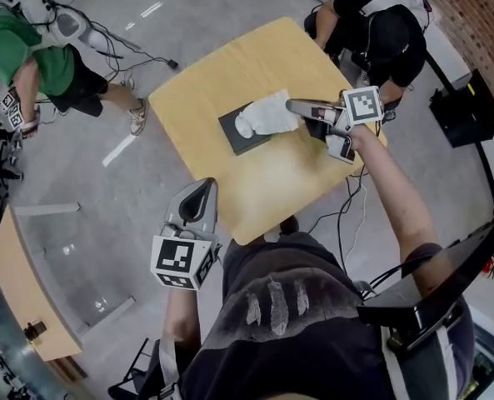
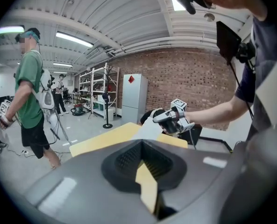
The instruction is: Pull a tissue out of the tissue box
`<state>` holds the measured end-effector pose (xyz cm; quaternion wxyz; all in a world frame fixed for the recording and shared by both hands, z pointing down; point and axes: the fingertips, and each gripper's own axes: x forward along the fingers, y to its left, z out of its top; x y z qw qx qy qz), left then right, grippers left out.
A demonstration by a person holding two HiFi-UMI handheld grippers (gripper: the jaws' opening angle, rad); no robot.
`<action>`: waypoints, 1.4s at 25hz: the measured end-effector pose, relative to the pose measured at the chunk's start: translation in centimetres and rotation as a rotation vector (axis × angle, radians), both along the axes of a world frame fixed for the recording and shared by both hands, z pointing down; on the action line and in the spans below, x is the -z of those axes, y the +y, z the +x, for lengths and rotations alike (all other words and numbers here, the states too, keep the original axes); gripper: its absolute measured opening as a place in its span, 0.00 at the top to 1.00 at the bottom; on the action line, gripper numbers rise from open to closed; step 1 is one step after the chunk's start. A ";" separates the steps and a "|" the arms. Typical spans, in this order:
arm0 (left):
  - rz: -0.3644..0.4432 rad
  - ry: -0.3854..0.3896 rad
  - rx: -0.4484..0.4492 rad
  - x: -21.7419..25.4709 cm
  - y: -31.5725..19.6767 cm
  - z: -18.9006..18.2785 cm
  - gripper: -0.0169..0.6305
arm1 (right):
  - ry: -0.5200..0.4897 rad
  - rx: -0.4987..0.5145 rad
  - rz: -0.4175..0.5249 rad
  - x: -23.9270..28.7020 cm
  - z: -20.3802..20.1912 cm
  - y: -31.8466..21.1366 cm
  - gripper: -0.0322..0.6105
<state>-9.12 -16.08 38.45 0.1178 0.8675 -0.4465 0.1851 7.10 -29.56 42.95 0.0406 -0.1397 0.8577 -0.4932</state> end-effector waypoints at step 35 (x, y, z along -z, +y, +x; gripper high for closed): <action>-0.060 0.007 0.052 -2.2 3.0 0.0 0.97 | 0.281 0.124 -0.244 -13.9 -1.5 7.8 0.95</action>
